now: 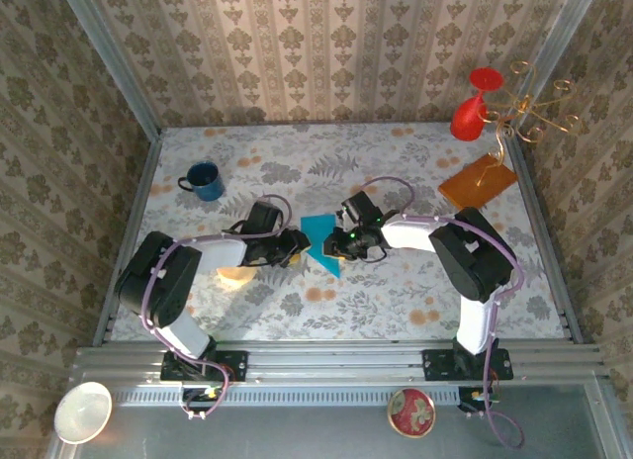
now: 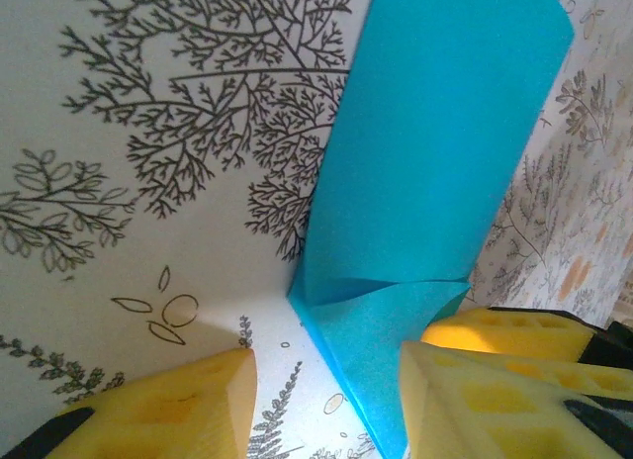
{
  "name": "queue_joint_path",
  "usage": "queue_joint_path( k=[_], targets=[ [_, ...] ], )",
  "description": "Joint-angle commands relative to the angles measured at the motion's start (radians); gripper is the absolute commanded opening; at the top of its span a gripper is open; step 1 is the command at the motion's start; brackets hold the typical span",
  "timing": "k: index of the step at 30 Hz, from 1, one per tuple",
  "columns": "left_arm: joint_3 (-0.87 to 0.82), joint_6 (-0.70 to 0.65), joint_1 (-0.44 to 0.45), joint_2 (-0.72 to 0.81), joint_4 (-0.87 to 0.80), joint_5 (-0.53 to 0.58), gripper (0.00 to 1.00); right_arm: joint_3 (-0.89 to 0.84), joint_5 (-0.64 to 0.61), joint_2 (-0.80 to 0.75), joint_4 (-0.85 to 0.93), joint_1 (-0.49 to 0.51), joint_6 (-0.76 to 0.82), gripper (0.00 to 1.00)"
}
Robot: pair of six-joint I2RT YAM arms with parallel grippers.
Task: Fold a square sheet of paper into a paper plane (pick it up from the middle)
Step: Fourth fold the wing at the center of the table.
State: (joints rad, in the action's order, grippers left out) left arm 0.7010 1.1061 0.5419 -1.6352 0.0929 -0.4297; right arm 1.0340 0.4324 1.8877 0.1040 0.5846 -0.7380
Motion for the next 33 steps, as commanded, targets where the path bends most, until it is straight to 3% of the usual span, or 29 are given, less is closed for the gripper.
queue_joint_path(
  k=[1,15,27,33],
  targets=[
    [0.021,0.018,0.001,-0.023,0.037,-0.025,0.39,-0.008,-0.023,0.031,0.02,-0.012,-0.033,0.28],
    [0.06,0.008,-0.013,-0.064,0.049,-0.061,0.26,-0.048,-0.004,0.025,-0.009,-0.032,-0.032,0.26],
    [0.092,-0.021,-0.02,-0.106,0.023,-0.077,0.29,-0.058,-0.001,0.031,-0.016,-0.037,-0.03,0.26],
    [0.102,-0.041,-0.022,-0.103,0.072,-0.127,0.26,-0.064,-0.001,0.028,-0.017,-0.04,-0.026,0.25]
  ],
)
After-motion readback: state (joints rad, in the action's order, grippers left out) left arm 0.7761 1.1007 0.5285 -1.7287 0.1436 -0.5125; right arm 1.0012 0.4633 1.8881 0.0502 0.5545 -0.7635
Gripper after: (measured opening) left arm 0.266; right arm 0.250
